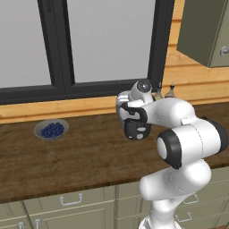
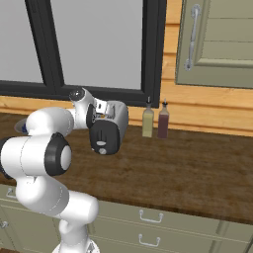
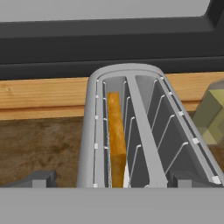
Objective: Start the toaster. Once the lever pops up, take the bread to the plate on the dining counter.
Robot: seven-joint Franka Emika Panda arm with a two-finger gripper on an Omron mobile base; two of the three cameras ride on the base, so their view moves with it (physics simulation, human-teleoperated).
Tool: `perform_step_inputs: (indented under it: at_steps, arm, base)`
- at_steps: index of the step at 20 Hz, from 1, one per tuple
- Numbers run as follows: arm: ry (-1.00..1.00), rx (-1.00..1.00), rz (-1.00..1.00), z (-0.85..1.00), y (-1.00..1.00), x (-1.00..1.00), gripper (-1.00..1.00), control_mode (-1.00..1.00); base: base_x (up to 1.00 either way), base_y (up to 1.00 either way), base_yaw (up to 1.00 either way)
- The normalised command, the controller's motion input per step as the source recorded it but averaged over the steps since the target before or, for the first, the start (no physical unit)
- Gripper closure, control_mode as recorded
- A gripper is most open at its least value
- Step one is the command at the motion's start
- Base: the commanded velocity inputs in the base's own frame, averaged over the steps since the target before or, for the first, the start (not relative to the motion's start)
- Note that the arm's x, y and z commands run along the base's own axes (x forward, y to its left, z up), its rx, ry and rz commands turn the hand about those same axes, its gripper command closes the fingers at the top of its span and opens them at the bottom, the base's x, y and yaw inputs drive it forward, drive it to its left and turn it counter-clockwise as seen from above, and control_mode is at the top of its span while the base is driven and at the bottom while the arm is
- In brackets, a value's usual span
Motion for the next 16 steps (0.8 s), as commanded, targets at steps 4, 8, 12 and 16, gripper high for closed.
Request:
perform_step_inputs:
  at_steps: [4,8,12,16]
  arm:
    - [0.0,0.0,0.0,0.0,0.0,0.0,-1.0,-1.0]
    - [0.0,0.0,0.0,0.0,0.0,0.0,-1.0,-1.0]
    - [0.0,0.0,0.0,0.0,0.0,0.0,-1.0,-1.0]
    - [0.0,0.0,0.0,0.0,0.0,0.0,-1.0,-1.0]
  base:
    - [0.0,0.0,0.0]
    - [0.0,0.0,0.0]
    - [0.0,0.0,0.0]
    - [0.0,0.0,0.0]
